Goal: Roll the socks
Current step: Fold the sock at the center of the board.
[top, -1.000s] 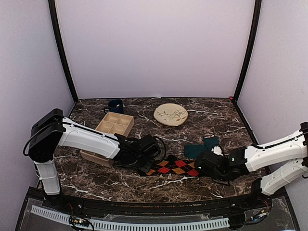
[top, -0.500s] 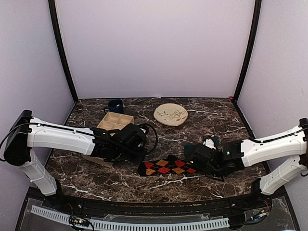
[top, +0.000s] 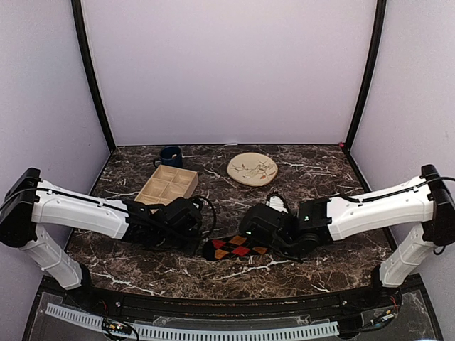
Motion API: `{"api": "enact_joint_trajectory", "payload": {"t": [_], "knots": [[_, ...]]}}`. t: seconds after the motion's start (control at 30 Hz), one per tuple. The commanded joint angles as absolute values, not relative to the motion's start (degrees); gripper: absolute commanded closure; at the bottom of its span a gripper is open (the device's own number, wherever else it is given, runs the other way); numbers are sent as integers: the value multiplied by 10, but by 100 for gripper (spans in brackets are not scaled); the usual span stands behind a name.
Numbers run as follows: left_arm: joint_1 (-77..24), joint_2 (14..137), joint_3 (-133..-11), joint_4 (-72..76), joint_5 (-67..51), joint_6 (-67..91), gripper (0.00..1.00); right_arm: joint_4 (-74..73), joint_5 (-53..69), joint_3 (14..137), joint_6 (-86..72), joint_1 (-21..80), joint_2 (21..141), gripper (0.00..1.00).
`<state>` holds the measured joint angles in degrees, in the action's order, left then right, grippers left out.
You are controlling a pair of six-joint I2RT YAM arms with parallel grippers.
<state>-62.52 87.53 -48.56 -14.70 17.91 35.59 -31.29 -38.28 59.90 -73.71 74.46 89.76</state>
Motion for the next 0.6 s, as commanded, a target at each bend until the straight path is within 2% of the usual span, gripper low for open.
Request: {"api": "enact_joint_trajectory", "payload": {"t": [0.0, 0.57], "knots": [[-623, 846, -459, -131, 168, 384, 100, -311, -379, 644, -710, 755, 939, 100], [-614, 831, -386, -45, 86, 441, 100, -282, -349, 749, -669, 766, 1033, 100]]}}
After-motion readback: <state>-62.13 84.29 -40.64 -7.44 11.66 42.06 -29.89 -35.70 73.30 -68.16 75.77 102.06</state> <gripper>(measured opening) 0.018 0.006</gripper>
